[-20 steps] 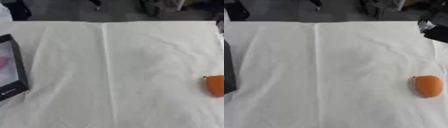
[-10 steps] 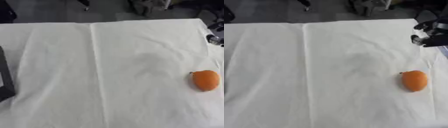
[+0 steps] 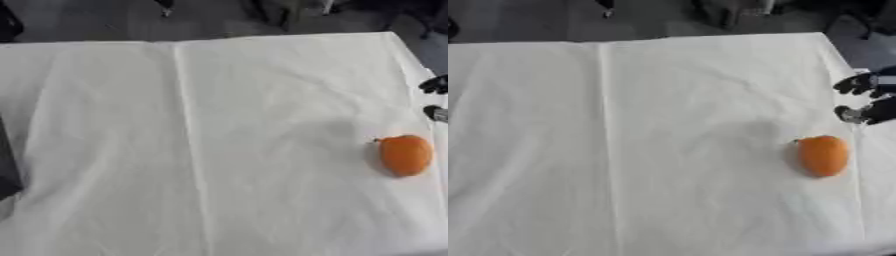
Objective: Pick up the objects with one hand, pass them to the other hand, and then place them into the box on the other side of the table.
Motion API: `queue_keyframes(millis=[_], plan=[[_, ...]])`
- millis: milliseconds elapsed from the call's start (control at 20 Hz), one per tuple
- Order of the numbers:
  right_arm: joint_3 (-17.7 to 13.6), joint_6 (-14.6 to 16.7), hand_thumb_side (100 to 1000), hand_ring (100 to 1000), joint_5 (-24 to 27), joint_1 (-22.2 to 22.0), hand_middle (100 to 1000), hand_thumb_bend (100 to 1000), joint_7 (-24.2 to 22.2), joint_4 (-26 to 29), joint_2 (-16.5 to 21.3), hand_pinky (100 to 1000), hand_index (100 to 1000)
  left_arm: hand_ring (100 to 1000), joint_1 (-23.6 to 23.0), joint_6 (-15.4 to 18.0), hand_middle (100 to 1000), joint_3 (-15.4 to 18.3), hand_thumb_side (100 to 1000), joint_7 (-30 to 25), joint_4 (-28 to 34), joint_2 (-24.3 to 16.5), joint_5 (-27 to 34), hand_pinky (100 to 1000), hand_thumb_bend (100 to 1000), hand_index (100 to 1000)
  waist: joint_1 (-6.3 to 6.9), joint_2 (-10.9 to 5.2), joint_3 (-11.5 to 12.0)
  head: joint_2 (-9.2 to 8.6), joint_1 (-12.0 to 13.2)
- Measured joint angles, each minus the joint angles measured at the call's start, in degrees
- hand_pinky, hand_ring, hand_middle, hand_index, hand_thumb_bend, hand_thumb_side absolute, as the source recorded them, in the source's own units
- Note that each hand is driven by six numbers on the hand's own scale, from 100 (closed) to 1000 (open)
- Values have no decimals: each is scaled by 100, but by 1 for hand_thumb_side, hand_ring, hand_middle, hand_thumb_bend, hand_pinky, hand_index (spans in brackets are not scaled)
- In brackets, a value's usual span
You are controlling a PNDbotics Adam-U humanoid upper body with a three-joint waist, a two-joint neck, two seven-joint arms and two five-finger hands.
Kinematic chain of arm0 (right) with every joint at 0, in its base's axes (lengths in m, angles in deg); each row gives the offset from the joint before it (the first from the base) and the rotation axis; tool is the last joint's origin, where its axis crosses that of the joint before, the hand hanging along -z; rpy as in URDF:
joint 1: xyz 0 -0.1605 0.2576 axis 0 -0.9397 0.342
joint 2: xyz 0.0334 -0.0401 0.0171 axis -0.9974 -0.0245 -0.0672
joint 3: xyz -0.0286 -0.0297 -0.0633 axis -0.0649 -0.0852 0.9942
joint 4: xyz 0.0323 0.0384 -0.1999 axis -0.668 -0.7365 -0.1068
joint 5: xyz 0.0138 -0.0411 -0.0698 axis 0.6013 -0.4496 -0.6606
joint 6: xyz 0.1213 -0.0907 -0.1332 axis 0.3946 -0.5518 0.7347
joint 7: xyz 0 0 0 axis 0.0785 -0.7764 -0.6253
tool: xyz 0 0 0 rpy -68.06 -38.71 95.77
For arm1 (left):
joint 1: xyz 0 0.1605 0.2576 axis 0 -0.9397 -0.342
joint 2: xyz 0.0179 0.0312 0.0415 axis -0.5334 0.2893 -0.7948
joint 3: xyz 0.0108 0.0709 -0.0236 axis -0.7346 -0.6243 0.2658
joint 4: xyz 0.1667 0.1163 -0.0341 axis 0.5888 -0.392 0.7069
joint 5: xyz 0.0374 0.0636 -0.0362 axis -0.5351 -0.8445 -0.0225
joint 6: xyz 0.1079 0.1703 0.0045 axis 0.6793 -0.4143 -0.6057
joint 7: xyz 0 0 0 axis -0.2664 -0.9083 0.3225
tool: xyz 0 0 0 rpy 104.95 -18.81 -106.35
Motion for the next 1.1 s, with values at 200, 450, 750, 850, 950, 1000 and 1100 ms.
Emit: queue_keyframes(millis=[200,450,750,850,950,1000,1100], plan=[[-27,110,615,976,45,-261,923,119,-52,55,-21,953,942,783,-4,-76,741,2,853,61,0,0,5,848,138,830,9,0,-10,0,-11],[-24,148,617,988,91,-498,942,157,-33,191,-111,959,998,782,-7,-150,739,5,852,130,0,0,17,848,141,831,14,1,-19,0,-47],[94,133,588,989,-235,-588,939,193,210,454,-226,958,1000,780,-42,-188,733,8,851,187,0,5,24,846,141,828,22,15,-8,0,-54],[158,129,569,989,-321,-591,937,227,302,530,-262,958,1000,780,-44,-204,728,11,850,205,0,43,25,846,141,826,21,31,-3,0,-73],[233,127,527,995,-443,-594,934,302,361,602,-277,961,1000,779,-46,-218,726,17,850,229,0,54,26,846,141,825,14,36,5,0,-92],[269,116,522,995,-548,-594,933,311,385,623,-277,962,1000,779,-46,-220,726,24,850,244,0,57,30,846,141,825,9,39,19,0,-102],[334,61,464,1000,-857,-590,932,411,445,644,-284,966,1000,779,-46,-220,721,39,847,265,0,87,42,847,139,821,3,56,37,-1,-116]])
